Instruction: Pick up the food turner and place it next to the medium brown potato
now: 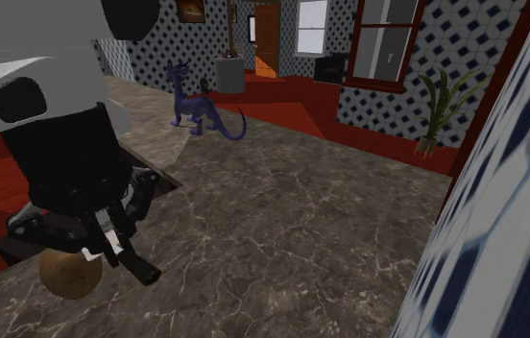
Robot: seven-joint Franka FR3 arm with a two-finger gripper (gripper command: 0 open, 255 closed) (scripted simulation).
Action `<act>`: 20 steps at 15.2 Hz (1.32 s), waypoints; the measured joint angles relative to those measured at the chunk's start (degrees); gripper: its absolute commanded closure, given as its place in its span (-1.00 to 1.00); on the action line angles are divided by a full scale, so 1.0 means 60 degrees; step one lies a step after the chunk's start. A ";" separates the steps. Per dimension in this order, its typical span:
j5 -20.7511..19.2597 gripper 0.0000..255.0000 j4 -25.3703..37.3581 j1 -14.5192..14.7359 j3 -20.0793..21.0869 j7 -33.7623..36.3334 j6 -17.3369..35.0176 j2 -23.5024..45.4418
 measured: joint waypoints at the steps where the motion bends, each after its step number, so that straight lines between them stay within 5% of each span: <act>1: 0.0036 1.00 0.0145 -0.0117 -0.0109 -0.0236 -0.0042 0.0113; 8: 0.0353 1.00 0.1264 -0.0797 -0.0639 -0.1520 -0.0174 0.1144; 20: 0.0476 1.00 0.0249 -0.0815 -0.0621 -0.1643 0.1230 0.1546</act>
